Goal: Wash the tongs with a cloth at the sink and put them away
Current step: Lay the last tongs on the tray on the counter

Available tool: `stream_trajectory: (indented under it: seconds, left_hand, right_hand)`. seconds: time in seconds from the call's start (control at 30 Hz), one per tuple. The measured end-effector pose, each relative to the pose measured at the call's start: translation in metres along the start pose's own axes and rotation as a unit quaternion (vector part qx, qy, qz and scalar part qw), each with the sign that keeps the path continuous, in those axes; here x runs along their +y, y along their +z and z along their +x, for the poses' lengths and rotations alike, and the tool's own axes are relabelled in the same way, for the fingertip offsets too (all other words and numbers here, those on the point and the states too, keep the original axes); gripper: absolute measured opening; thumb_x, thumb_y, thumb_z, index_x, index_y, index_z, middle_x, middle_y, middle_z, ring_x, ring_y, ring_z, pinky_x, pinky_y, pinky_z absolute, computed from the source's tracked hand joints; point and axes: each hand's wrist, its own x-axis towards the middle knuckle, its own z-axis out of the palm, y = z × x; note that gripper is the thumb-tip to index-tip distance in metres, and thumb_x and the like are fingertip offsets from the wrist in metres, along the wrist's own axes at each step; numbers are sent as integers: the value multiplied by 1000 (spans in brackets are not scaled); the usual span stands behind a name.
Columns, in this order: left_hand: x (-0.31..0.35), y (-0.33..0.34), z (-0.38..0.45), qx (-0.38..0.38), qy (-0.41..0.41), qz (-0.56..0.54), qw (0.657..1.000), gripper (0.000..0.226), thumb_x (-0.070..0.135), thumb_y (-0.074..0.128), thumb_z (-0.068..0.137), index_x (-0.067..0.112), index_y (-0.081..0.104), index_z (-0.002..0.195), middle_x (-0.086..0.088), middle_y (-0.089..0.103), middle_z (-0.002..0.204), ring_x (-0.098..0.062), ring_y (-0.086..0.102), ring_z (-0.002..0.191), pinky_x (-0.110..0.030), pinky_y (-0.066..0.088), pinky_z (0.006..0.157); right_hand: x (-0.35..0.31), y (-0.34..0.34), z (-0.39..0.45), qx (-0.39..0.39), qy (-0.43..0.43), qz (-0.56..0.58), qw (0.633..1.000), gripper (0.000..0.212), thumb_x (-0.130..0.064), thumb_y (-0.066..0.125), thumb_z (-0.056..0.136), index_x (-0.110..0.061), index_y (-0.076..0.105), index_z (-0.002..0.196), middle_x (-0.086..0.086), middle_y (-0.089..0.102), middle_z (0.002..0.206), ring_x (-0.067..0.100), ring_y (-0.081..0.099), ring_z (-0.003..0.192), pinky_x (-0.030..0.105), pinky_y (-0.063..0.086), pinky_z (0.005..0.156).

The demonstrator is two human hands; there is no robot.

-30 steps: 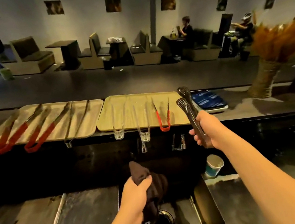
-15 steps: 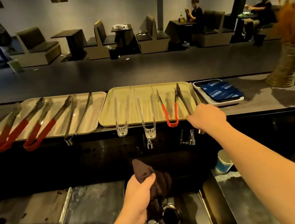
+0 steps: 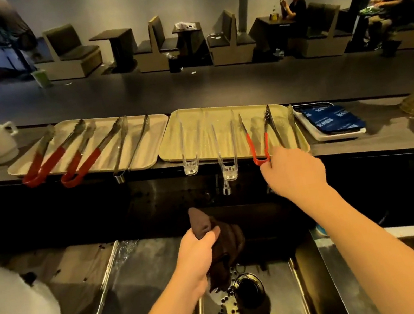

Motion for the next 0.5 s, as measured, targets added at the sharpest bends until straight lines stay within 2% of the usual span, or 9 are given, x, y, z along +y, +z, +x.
stream_trajectory:
  seconds: [0.1,0.17,0.2,0.27,0.33,0.43,0.5]
  left_hand:
    - [-1,-23,-6,29,0,-18,999,16,16,64,94,12,69,108,-10,77,100,-24,75,93,-31,57,73]
    - [-2,-43,-12,50,-1,-32,998,12,14,65,93,13,70,103,-6,79,90,-20,76,82,-28,57,66]
    - [-2,-54,-16,57,-2,-38,998,11,14,64,93,14,71,102,-5,80,88,-19,77,80,-28,57,66]
    - [-3,-80,-26,71,-1,-52,996,13,13,64,94,15,72,104,-6,81,93,-21,77,86,-34,59,75]
    - [-6,-110,-39,96,-1,-70,993,18,14,64,94,13,71,111,-7,80,100,-23,76,93,-39,59,84]
    - [-14,-153,-62,141,-9,-106,984,25,18,66,93,13,67,117,-10,79,103,-25,76,92,-35,59,75]
    - [-20,-186,-83,191,-1,-134,972,24,16,67,92,11,67,116,-12,79,99,-28,76,88,-38,61,71]
  right_hand:
    - [-31,17,-28,-79,-60,117,988,21,-39,48,89,-21,54,80,-3,60,75,23,56,70,35,40,57]
    - [-57,31,-43,-123,-94,182,971,20,-39,51,86,-25,53,72,-6,61,71,17,56,67,35,43,57]
    - [-70,38,-50,-143,-109,210,961,20,-38,52,86,-25,54,71,-6,62,69,14,57,66,34,45,58]
    - [-100,53,-67,-194,-136,256,937,21,-38,54,86,-23,56,71,-5,66,66,13,61,64,31,46,57]
    - [-132,67,-85,-239,-164,281,915,20,-36,55,86,-22,58,71,-3,68,64,12,63,62,30,44,56]
    - [-181,84,-119,-286,-206,308,884,18,-30,56,84,-21,57,68,-4,66,55,9,61,57,30,45,57]
    - [-219,90,-145,-330,-236,323,855,18,-25,58,84,-19,57,67,-5,64,50,7,57,51,28,44,55]
